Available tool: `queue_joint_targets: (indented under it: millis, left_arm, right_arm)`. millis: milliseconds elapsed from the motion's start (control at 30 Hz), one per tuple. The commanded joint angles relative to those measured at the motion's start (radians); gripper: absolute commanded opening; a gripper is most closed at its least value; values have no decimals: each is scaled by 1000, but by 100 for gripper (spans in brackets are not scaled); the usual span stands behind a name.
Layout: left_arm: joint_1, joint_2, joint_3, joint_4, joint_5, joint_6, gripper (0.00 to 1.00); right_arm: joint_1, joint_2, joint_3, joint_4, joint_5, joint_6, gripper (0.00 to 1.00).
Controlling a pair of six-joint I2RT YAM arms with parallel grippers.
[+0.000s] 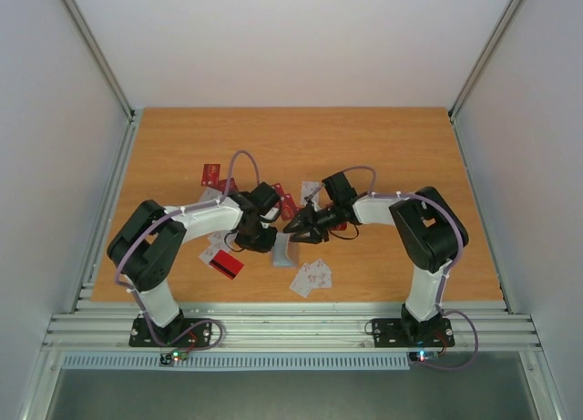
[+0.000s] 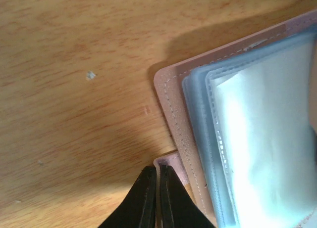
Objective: Put the credit cards into the card holder
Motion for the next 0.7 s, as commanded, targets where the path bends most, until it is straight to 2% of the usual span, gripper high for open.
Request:
queue_joint_targets:
  millis: [0,167,300,467,667]
  left_arm:
    - [-7,-24,-26,23,62,-25,6]
    - [-7,-34,-27,11,60,-23,6]
    - [-8,-43,-24,0,62,-23,7]
    - [-7,-46,-22,-8,65,-23,7]
    - [-8,-45,-20,-18,70,-26,7]
  right_arm:
    - [18,49,28,58,10,54,41]
    - [23,60,42,88,4,87,44]
    - [23,49,42,127,-1,108,50]
    - [23,1,68,103,2,99,55]
    - [18,-82,155,-223,74,-120,53]
